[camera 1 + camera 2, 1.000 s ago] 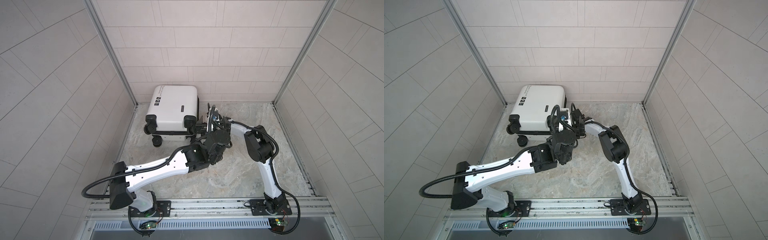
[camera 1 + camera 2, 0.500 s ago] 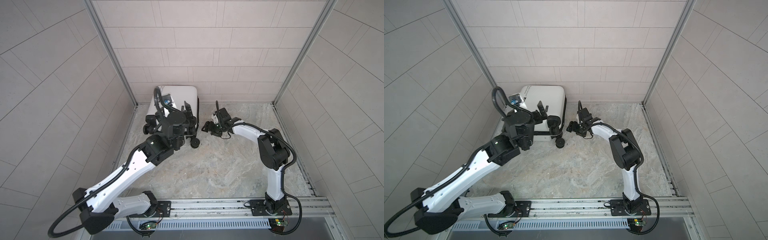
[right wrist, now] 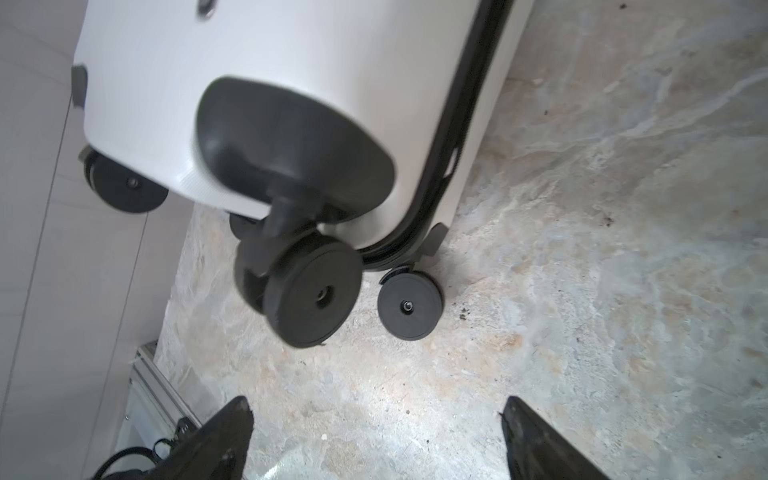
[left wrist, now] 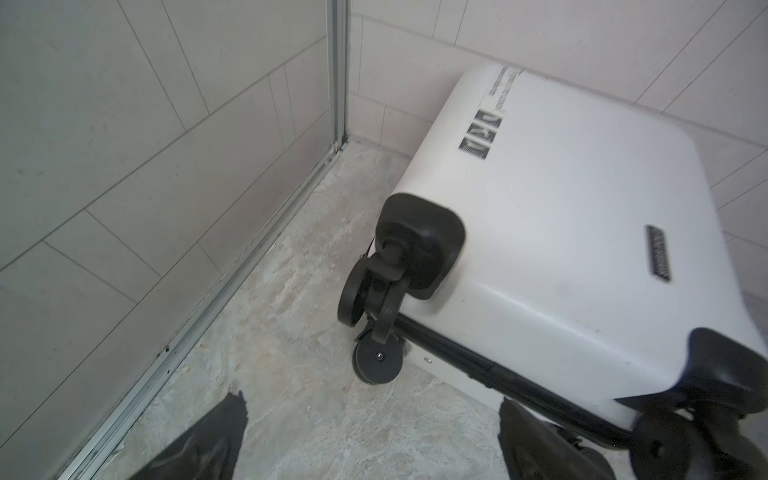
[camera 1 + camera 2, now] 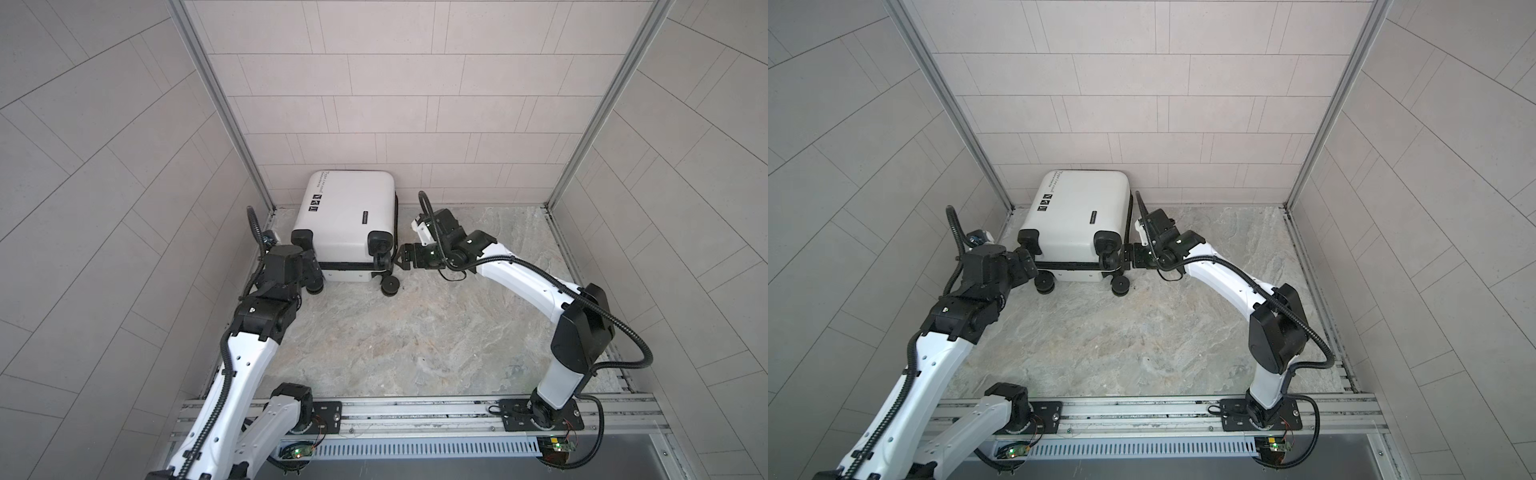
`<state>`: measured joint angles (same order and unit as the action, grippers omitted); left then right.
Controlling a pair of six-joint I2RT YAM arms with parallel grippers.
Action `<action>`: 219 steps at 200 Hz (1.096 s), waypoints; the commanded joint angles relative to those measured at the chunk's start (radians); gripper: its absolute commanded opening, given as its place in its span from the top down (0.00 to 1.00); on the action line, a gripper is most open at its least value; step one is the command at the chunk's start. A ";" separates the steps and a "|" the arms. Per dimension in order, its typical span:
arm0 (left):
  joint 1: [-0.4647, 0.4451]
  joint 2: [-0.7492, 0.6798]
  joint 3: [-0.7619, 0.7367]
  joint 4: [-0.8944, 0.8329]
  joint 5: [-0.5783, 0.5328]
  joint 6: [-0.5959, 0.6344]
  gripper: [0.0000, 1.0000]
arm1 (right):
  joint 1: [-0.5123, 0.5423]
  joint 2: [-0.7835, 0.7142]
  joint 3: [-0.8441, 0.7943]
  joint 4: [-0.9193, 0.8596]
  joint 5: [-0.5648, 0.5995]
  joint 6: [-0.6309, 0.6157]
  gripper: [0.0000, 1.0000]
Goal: Pack the luggage
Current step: 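Release the lid and move both grippers to the suitcase's nearer wheels, then grasp the nearer wheel housings with both grippers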
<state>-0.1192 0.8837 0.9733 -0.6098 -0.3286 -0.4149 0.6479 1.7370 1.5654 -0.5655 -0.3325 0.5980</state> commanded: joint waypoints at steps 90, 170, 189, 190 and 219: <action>0.288 0.136 -0.079 0.073 0.378 0.189 0.00 | 0.135 0.188 0.305 -0.184 0.179 -0.032 0.01; 0.290 0.317 -0.039 0.211 0.412 0.277 0.00 | 0.147 0.338 0.493 -0.230 0.223 -0.020 0.01; 0.290 0.371 -0.013 0.217 0.401 0.295 0.00 | 0.147 0.377 0.547 -0.249 0.236 -0.018 0.04; 0.290 0.373 -0.011 0.217 0.400 0.295 0.00 | 0.147 0.378 0.550 -0.251 0.236 -0.017 0.04; 0.290 0.410 0.029 0.232 0.405 0.310 0.04 | 0.147 0.436 0.624 -0.282 0.252 -0.018 0.07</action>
<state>0.1654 1.2861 0.9466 -0.4202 0.0776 -0.1478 0.7872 2.1338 2.1296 -0.7902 -0.1181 0.5766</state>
